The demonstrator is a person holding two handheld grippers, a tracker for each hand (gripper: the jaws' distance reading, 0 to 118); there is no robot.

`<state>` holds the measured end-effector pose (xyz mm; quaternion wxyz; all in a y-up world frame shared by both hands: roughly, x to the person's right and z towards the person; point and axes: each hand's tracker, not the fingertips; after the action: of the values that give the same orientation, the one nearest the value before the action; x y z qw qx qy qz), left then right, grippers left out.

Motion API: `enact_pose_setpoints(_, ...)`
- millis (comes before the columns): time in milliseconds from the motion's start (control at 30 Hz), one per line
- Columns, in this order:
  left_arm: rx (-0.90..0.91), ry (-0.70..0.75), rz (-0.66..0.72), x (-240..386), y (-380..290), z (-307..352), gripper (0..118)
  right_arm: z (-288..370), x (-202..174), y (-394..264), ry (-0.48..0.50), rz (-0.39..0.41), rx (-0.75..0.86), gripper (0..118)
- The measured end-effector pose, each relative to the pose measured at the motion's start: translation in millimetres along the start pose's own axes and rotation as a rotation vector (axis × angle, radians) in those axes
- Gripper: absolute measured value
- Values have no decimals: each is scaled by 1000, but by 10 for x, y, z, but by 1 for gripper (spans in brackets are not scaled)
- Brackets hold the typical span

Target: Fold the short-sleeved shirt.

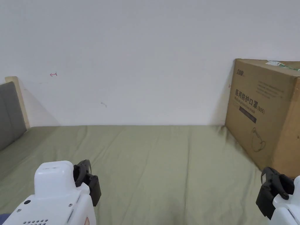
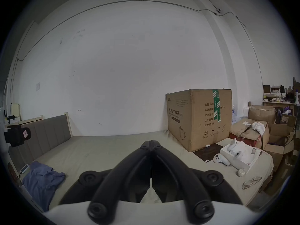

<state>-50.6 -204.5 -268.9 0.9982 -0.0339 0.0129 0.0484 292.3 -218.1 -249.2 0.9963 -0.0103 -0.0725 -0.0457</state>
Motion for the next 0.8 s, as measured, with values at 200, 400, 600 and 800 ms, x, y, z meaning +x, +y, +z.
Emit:
enact_pose_setpoints(200, 10, 95, -56, -495, -19, 232, 0, -107, -489, -103, 114, 45, -29, 0)
enact_pose_setpoints(400, 23, 395, -75, -1437, 86, 877, 0, -96, -1691, -237, 453, 40, -95, 0)
enact_pose_setpoints(600, 32, 563, -108, -1856, 46, 1278, 0, 69, -2334, -282, 600, 47, -112, 0)
enact_pose_setpoints(800, -76, 500, 4, -2363, 133, 1012, 0, 25, -2231, -207, 666, 100, -226, 0)
